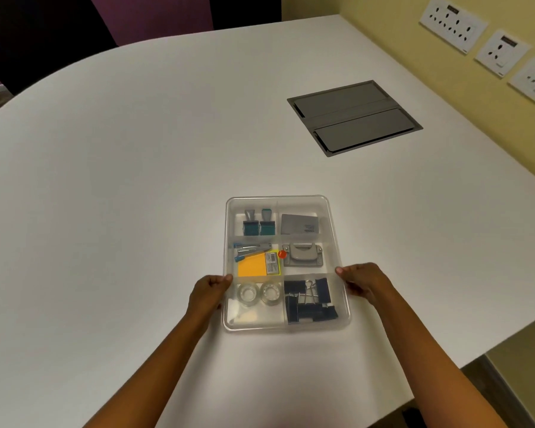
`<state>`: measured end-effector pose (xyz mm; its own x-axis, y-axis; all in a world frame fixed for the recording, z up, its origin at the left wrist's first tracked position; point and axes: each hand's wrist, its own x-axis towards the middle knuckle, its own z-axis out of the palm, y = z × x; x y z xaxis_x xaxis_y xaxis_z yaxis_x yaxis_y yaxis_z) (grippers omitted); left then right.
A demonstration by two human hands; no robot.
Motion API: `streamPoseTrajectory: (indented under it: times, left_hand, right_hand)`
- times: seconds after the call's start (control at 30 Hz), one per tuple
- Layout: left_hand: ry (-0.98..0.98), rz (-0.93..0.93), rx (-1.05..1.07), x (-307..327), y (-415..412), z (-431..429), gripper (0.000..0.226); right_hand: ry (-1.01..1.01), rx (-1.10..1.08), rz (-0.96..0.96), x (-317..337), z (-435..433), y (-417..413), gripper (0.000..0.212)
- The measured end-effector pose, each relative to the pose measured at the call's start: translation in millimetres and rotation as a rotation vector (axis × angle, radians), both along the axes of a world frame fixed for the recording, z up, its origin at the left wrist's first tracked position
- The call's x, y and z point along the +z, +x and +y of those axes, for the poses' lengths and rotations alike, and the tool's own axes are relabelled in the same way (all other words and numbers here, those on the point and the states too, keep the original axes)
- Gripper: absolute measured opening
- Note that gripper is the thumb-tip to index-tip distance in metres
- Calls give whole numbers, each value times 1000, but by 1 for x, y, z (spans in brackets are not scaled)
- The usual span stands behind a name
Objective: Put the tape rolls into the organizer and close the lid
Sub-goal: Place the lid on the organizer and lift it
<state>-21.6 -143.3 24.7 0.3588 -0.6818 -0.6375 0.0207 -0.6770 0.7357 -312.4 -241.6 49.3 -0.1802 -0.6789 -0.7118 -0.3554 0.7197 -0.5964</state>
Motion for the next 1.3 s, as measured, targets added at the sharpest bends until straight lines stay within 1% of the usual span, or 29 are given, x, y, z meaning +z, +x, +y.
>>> streamPoseTrajectory:
  times: [0.07,0.13,0.17,0.27,0.33,0.5,0.6,0.67,0.73,0.83,0.9,1.0,1.07,1.1,1.17,1.3]
  left_hand:
    - [-1,4,-7,2,5,-25,34]
    - [4,34,-9,6,10,-51,33]
    - [5,40,-13,7,13,-63,34]
    - [21,3,-48,11,20,-99,45]
    - [34,-12,-49,12,24,-121,47]
    - [45,-22,-37,10,34,-162,44]
    - [39,-37,-33,7,38,-174,42]
    - [25,-63,-46,4,38,-179,41]
    - [16,-96,-68,3,39,-182,40]
    - [11,-101,-88,0,41,-185,40]
    - [17,-113,-96,-1,42,-188,41]
    - [36,-131,-128,-1,43,-195,42]
    - [57,-150,-173,-1,44,-202,35]
    - [81,-164,-186,-1,45,-206,31]
    - [158,-184,-183,-1,49,-214,29]
    - [275,-112,-162,0,50,-224,32]
  right_hand:
    - [-14,21,21,2,-22,8,23]
    - [-17,36,42,3,-43,15,36]
    - [-19,38,45,5,-54,19,41]
    - [-24,43,50,7,-84,26,47]
    - [-30,44,50,7,-103,30,50]
    - [-78,58,36,6,-150,39,44]
    - [-125,116,49,3,-172,45,28]
    - [-114,167,69,2,-183,51,25]
    - [-63,222,91,3,-191,54,25]
    - [50,264,68,3,-200,55,29]
    - [87,290,72,3,-204,54,30]
    - [99,266,34,-1,-206,51,29]
    - [88,255,20,-5,-207,50,29]
    - [79,252,17,-7,-207,49,30]
    - [66,242,13,-9,-207,49,30]
    - [54,250,25,-9,-206,49,29]
